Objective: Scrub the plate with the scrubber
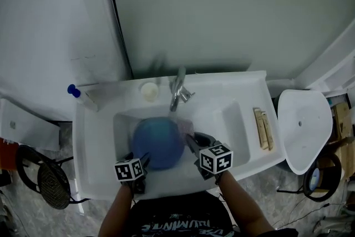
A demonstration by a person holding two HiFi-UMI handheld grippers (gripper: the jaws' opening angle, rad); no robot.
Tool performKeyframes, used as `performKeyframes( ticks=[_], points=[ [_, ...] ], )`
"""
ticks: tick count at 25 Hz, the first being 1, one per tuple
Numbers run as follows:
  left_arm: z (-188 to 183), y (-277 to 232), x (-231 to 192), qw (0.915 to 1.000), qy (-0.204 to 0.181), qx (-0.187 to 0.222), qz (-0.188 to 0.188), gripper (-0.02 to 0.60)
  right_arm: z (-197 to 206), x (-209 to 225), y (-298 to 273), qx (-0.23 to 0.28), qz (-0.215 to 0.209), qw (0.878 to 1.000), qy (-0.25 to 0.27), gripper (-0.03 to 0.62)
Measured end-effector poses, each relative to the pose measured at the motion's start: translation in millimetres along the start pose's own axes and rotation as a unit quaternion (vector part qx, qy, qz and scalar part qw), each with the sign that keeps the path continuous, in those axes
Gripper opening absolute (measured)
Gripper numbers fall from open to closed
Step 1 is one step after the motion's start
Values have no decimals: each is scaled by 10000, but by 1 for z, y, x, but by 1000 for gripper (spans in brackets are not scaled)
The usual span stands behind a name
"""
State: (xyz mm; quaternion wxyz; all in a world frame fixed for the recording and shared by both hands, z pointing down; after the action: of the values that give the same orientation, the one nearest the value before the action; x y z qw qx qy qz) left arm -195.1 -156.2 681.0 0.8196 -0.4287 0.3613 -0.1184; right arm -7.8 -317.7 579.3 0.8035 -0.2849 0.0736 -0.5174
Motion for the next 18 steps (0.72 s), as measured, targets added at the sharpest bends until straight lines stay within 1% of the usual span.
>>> performKeyframes(
  ticks=[6, 9, 14, 18],
  points=[
    [0, -16, -11, 9992, 356, -110, -131, 327, 4, 8, -12, -149, -163, 9998, 3, 78],
    [0, -22, -15, 9982, 561, -181, -128, 327, 4, 11, -17, -198, -223, 9996, 17, 78],
    [2, -31, -17, 9965, 713, -358, -235, 327, 2, 18, -21, -243, -250, 9994, -18, 78],
    [6, -39, -22, 9937, 973, -484, -264, 327, 3, 23, -24, -242, -227, 9994, -47, 78]
  ],
)
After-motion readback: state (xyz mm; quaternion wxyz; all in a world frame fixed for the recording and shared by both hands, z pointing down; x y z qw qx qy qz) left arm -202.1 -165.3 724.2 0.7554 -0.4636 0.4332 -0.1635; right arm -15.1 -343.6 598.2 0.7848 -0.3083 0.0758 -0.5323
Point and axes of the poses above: the fingertips, and each gripper's own axes: y backward along the fingers, x to its right, z out of its underside, the point moved 4 cm from there along y, backward along the fingers, and after that the axes turned 12 degrees about y, right-handed, at the moved point
